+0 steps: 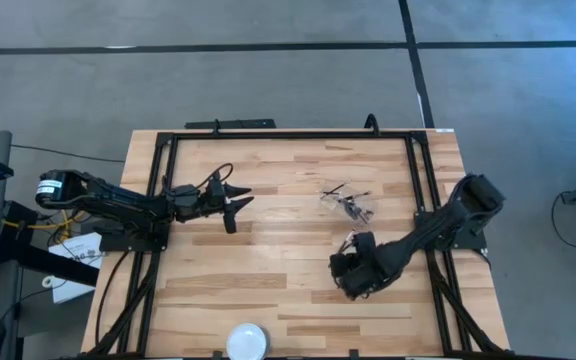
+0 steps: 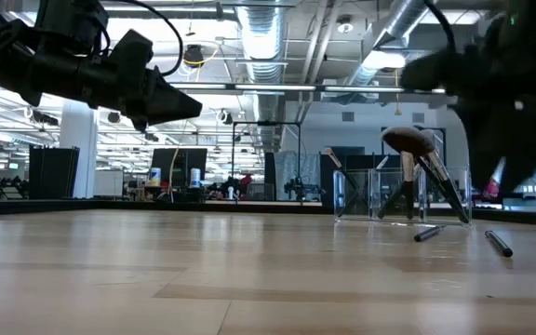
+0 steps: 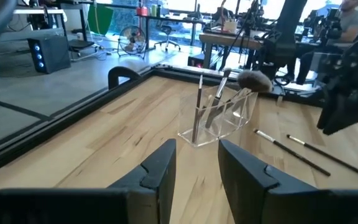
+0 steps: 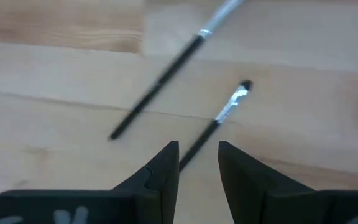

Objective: Pick & Place Makeup Brushes
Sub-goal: Put the black eyeshadow brush into the makeup organizer

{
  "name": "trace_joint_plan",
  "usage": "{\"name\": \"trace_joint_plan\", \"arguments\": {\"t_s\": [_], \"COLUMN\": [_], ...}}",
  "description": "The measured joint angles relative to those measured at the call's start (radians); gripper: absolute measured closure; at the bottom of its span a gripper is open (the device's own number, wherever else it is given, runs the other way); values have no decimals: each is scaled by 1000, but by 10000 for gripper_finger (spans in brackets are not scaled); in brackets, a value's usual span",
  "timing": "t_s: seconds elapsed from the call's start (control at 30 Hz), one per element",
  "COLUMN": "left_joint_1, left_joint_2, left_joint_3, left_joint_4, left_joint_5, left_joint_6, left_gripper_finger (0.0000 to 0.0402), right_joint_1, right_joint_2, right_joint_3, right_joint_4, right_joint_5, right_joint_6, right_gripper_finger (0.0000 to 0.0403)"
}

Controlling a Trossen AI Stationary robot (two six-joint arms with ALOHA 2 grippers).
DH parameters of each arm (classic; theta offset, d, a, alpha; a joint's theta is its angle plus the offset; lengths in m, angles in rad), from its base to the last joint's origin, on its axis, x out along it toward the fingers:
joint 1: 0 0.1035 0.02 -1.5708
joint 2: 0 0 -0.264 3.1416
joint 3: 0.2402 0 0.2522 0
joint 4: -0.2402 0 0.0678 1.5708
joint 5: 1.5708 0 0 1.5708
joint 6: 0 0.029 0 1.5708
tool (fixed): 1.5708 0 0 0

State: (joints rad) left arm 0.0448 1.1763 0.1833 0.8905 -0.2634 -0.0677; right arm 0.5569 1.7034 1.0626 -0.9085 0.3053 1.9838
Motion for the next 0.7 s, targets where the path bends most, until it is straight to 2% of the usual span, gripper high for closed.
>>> {"name": "trace_joint_plan", "arguments": {"t_s": [0.2,0.5,0.7], "left_joint_1": [0,0,0], "left_joint_2": [1,1,1], "left_joint_3": [0,0,0], "left_joint_4": [-3,-3,-3], "left_joint_5": [0,0,2], "left_joint_6": [3,3,3], "left_gripper_finger": [285,285,285], "right_joint_1": [-35,-93,-86], "right_joint_2": [76,166,187], "right_joint_3": [0,4,4], "right_joint_4": [-56,-5,-4], "right_joint_5": [-9,-21,-37], "right_joint_6": [84,86,121], "right_gripper_finger": [298,298,304]}}
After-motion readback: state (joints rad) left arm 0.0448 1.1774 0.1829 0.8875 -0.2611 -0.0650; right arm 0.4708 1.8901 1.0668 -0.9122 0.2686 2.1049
